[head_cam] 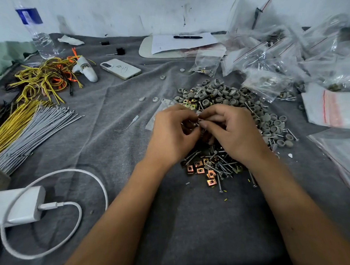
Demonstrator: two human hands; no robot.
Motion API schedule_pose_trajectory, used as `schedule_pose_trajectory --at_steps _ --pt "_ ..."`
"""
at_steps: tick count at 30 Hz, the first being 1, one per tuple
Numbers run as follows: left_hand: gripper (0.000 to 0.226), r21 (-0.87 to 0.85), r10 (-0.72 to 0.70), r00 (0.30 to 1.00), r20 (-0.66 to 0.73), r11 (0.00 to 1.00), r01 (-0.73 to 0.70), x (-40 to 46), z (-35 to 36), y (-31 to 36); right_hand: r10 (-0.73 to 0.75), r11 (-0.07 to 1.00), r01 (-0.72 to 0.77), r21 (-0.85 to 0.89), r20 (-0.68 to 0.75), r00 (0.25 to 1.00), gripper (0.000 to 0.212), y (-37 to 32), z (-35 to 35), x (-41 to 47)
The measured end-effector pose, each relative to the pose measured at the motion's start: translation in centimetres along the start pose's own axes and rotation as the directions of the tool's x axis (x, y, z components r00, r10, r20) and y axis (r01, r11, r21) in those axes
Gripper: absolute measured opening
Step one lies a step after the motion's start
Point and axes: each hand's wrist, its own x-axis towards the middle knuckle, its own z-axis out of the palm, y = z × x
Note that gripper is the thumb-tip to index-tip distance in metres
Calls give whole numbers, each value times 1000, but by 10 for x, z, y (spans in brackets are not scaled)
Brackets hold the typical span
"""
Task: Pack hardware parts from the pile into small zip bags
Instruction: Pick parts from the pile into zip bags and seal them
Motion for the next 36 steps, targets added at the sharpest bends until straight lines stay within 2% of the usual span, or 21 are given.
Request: schedule_pose_trajectory --at_steps 4,8,10,13,17,20,25,27,32,36 --pt "14 -43 -67 998 -10 997 67 1 0 -1 -68 986 67 -150 -2 998 15 -1 3 -2" --pt "16 -35 -77 997 -17 996 76 0 0 -1 -183 931 163 -326 -32 983 18 -7 4 -1" --pt "14 -42 -87 996 2 995 87 0 -1 -1 -165 947 147 -286 -40 986 17 -7 3 -2" --pt "12 -39 -110 994 20 993 111 0 -4 0 -47 992 39 -121 -60 997 14 -5 1 -4" --pt "8 -77 -187 982 -25 980 185 1 -6 3 59 998 -54 35 -173 983 14 -1 -8 -1" --pt "5 -133 -302 952 -49 947 294 2 -6 4 15 999 -19 -30 -145 989 19 -1 -6 -2" --pt "14 -224 -395 918 -12 896 383 4 -7 6 -57 975 40 -217 -70 996 19 -6 0 0" --pt "9 -284 -430 903 9 864 415 4 -8 6 -83 963 66 -262 -56 995 19 -9 0 0" --pt "20 -348 -473 880 -35 831 433 4 -9 4 -145 945 124 -303 -48 988 16 -13 -1 -4" --pt "19 -378 -470 883 -22 821 428 5 -9 4 -191 909 184 -373 19 981 14 -15 3 -2"
